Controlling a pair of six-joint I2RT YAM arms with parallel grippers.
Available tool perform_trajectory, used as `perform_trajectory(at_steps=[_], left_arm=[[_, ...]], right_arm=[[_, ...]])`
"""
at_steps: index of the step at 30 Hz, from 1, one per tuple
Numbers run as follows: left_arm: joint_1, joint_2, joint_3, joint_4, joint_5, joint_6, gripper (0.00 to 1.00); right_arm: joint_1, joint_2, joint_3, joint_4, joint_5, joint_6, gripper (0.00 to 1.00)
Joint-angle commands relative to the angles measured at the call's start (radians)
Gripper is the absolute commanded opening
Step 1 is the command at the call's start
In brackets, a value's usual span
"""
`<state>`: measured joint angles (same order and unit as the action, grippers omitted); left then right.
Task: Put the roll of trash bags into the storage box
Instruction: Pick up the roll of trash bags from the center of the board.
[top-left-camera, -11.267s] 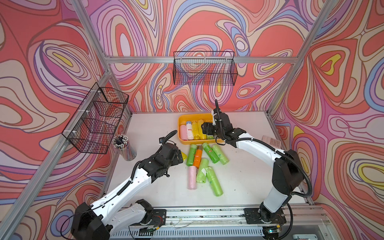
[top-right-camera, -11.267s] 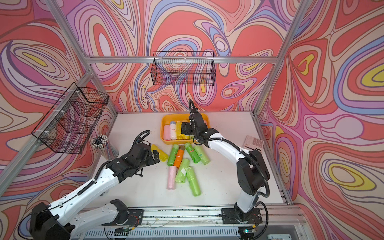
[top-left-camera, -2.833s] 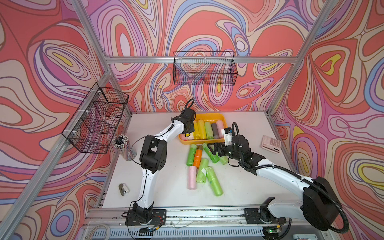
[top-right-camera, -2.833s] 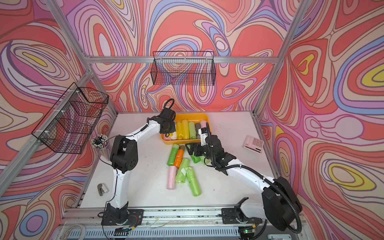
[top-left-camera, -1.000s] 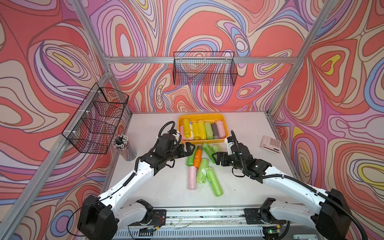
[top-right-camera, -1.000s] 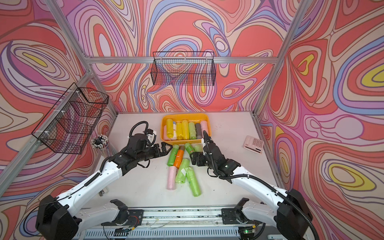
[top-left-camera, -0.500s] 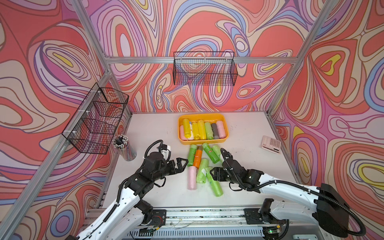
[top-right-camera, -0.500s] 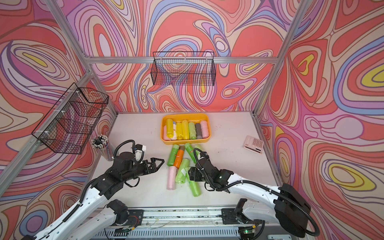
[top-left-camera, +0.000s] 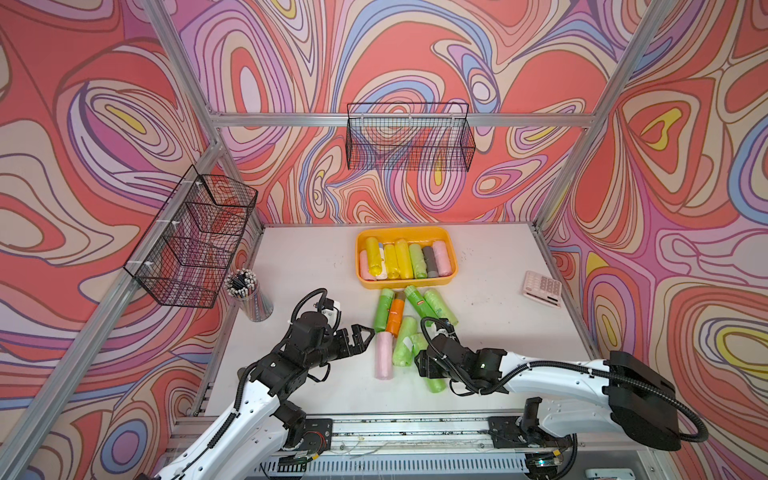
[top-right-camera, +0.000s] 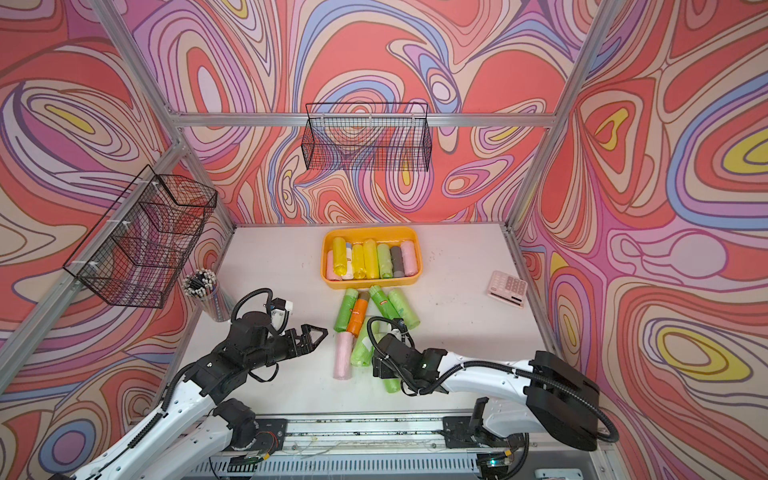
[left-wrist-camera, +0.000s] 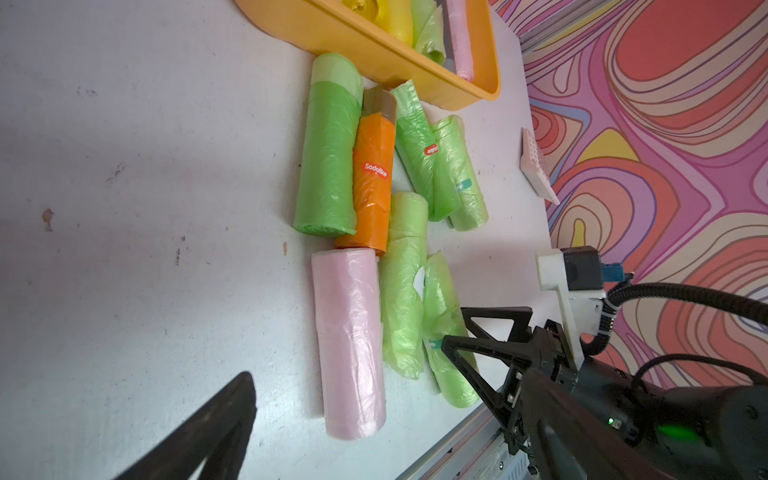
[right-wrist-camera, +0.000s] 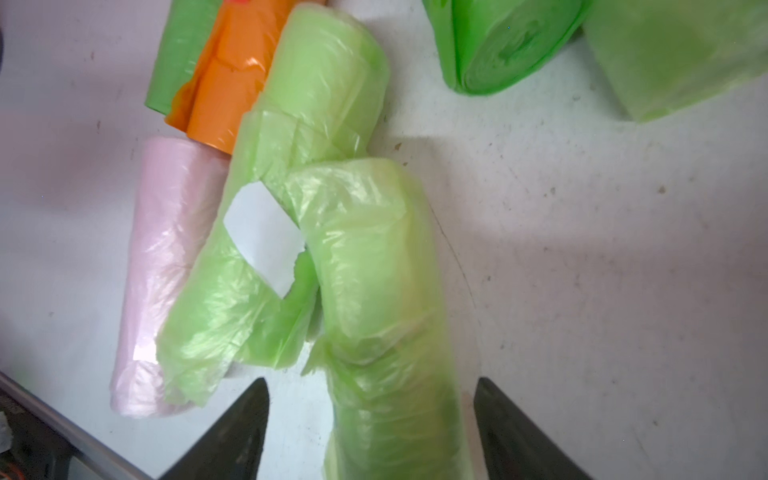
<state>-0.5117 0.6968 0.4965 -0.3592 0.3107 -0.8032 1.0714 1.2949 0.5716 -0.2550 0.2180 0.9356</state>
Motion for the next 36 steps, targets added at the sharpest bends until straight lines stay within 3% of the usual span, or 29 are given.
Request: perform_trajectory(at_steps=[1, 5, 16, 21, 28, 36], left_arm=[[-0.006, 0.006, -0.001, 0.017, 0.014, -0.013, 1.00], [-0.006, 0.021, 0.010, 0.010, 0.021, -0.007, 1.00], [-0.005, 0.039, 0.007, 0.022, 0.022, -0.017, 1.00], [-0.006, 0.029, -0.009, 0.038, 0.024, -0.031, 1.00], [-0.006, 0.038, -0.003, 0.043, 0.036, -0.027, 1.00], [-0.006, 0.034, -0.007, 0.046, 0.067, -0.030, 1.00]], right_arm=[[0.017, 0.024, 0.020, -0.004, 0.050, 0.038, 0.76], [0.042, 0.046, 0.024, -0.023, 0.090, 0.061, 0.66], [0.049, 0.154, 0.087, -0.094, 0.144, 0.045, 0.61], [0.048, 0.188, 0.099, -0.103, 0.147, 0.044, 0.55], [0.048, 0.258, 0.123, -0.104, 0.146, 0.044, 0.54], [0.048, 0.228, 0.110, -0.107, 0.166, 0.073, 0.41]])
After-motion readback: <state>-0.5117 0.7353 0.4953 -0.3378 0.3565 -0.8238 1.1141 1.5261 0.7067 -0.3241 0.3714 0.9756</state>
